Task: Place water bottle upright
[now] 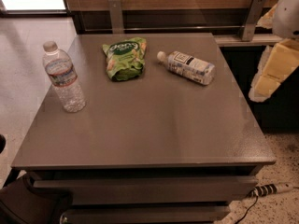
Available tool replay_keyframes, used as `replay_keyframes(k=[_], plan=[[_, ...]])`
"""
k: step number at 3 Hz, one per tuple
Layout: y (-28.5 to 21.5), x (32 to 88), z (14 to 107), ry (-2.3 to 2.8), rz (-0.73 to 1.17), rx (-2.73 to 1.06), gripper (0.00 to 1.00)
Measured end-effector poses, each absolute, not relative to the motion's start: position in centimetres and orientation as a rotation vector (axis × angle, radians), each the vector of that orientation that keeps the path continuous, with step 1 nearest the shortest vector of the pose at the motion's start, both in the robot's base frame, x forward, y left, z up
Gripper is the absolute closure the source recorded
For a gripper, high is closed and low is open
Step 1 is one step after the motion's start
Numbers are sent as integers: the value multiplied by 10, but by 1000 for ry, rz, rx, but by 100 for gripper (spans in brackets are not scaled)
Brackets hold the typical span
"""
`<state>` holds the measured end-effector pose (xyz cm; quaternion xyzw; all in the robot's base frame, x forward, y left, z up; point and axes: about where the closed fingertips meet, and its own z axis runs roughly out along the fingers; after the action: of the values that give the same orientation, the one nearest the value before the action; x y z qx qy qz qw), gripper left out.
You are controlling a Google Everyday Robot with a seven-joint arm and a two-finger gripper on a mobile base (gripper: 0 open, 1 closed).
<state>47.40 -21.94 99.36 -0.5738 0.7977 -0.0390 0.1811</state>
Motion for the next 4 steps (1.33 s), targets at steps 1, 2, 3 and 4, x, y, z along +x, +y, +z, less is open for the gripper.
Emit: replay_keyframes(k=[1, 2, 3, 4], plan=[[-221, 535, 999, 2335, -99, -1502, 0], [-215, 593, 1001, 2381, -94, -1415, 0], [-202, 633, 989, 2406, -61, -1364, 0], [-184, 664, 968, 2418, -6, -1322, 0]])
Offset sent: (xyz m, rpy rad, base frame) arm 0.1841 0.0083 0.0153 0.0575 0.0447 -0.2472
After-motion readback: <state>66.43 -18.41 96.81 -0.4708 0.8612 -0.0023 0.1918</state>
